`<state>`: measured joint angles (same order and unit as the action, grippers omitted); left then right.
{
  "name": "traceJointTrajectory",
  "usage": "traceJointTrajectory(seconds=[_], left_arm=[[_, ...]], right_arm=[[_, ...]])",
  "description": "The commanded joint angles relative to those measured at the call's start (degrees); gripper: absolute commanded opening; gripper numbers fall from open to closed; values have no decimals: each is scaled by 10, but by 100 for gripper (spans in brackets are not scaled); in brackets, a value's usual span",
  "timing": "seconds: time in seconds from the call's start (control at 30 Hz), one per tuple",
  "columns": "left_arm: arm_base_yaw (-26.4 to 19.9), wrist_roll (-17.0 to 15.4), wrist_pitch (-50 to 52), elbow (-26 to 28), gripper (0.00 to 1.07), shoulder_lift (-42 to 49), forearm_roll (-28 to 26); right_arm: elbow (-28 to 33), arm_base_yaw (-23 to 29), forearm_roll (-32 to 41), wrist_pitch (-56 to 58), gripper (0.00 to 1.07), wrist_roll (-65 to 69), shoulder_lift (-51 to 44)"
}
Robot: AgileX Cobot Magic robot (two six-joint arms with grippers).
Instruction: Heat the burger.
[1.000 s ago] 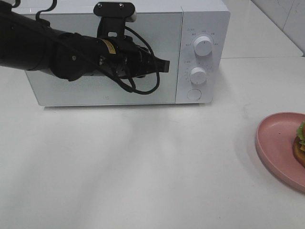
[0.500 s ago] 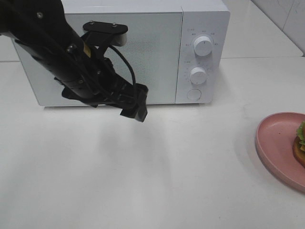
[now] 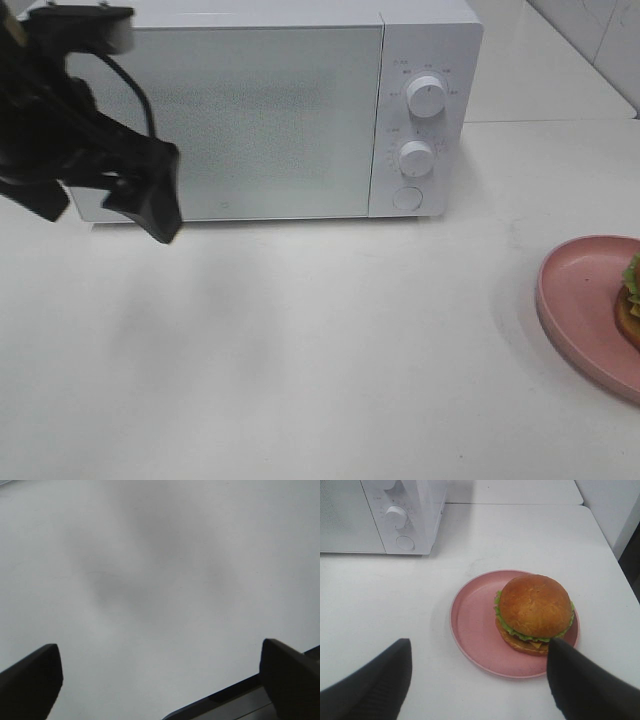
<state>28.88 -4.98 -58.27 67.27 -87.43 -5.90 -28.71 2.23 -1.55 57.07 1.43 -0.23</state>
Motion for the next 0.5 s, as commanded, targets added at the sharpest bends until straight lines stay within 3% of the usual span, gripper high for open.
traceJointTrajectory(seconds=[0.03, 0.1, 0.17, 0.3, 0.37, 0.5], left_arm=[[-78, 13, -48, 3, 100, 48, -2], [-99, 18, -55, 1, 100, 58, -2], [-179, 35, -70, -25, 100, 99, -7], [-214, 50, -74, -45, 100, 120, -16], [-269, 53, -61, -92, 100, 171, -42], [-288, 54, -52, -129, 100, 206, -43]], right_arm=[[1, -2, -2, -1, 74, -3, -17], [1, -2, -2, -1, 74, -3, -17], [1, -2, -2, -1, 74, -3, -17], [1, -2, -2, -1, 74, -3, -17], [1, -2, -2, -1, 74, -3, -17], [1, -2, -2, -1, 74, -3, -17]])
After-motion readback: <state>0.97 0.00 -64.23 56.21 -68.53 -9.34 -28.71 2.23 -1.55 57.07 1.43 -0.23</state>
